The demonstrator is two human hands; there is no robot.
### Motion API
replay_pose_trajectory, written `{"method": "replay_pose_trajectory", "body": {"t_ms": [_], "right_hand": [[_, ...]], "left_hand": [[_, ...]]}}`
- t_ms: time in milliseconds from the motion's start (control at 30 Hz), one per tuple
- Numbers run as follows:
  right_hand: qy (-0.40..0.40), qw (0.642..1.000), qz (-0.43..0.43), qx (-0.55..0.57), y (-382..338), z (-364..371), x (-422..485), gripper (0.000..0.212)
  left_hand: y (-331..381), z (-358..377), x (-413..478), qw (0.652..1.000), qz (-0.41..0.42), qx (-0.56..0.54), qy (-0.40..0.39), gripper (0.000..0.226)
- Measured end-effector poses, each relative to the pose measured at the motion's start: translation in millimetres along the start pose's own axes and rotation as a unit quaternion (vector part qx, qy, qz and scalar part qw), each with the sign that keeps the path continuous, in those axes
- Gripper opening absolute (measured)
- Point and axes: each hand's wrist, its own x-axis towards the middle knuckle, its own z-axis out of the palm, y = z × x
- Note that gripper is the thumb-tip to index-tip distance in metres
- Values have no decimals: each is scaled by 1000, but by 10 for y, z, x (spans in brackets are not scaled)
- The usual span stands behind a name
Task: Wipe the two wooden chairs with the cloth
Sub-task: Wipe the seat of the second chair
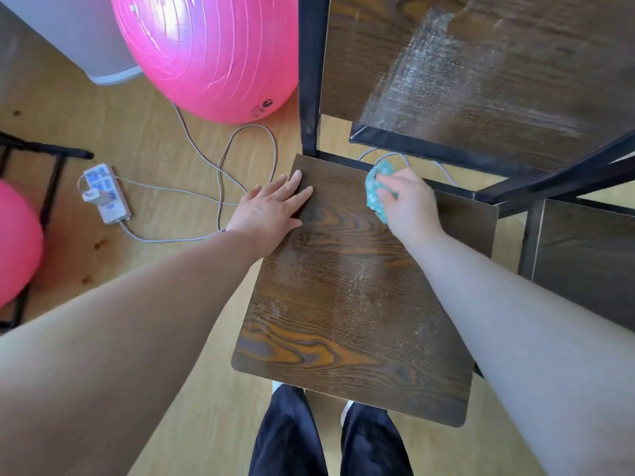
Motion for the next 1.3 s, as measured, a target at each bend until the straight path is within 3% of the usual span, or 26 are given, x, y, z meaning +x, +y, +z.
{"method": "replay_pose_trajectory", "body": {"t_ms": [133,267,400,633,767,867,1000,1133,1300], "right_hand": [[-22,997,-16,-69,-80,93,-19,39],[-42,997,-39,-58,-167,159,-86,36],[-68,992,-100,-34,-255,300,-340,31],[-76,988,-133,-36,-334,507,-879,32],[-146,972,-181,-30,-426,741,-1433,34],[-241,947,-213,1,-469,944,-2022,34],[-313,927,-200,55,-483,1110,-2578,37],[-242,951,-163,102,-539,785,-2247,31],[-37,991,-82,100,-367,-34,-906,22]], "left_hand": [[-111,-43,17,999,29,-2,-34,71],[-201,-117,61,996,41,25,-76,79],[-132,-198,39,995,9,17,-102,84],[31,-315,-6,992,-24,61,-107,86],[-1,-303,-26,993,-22,42,-103,84],[8,-294,-29,993,-26,44,-103,84],[29,-268,-48,993,-35,40,-106,84],[52,-274,-45,992,-39,37,-118,85],[113,-286,-50,989,-47,70,-124,86]]}}
